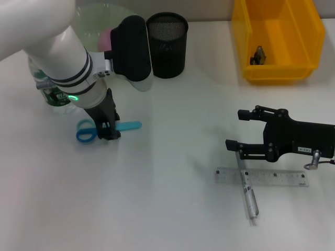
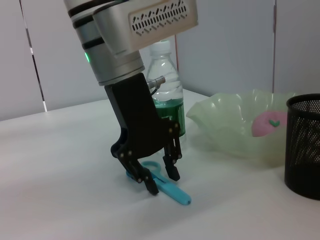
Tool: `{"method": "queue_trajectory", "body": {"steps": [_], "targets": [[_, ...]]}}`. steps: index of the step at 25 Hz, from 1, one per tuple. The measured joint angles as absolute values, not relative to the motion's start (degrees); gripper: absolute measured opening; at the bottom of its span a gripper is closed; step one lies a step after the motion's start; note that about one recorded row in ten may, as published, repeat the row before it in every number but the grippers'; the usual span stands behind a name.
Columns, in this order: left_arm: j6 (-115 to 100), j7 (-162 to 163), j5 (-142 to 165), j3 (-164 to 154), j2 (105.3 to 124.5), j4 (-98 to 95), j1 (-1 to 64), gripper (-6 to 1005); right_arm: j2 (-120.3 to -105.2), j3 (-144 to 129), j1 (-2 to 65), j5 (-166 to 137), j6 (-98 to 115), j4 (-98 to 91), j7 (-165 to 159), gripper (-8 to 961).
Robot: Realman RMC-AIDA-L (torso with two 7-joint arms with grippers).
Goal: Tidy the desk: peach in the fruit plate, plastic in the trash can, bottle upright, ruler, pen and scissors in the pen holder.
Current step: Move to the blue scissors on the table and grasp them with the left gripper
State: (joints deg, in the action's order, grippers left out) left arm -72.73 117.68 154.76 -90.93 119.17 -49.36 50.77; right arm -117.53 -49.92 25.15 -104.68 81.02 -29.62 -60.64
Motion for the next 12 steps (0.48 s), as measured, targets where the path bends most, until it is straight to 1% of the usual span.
{"method": "queue_trajectory", "body": {"steps": [12], "targets": [[-72.5, 117.7, 155.0, -91.0, 119.17, -48.5, 51.5, 353, -117.99, -49.9, 25.2, -104.7, 80.7, -29.6, -60.5, 840]]}}
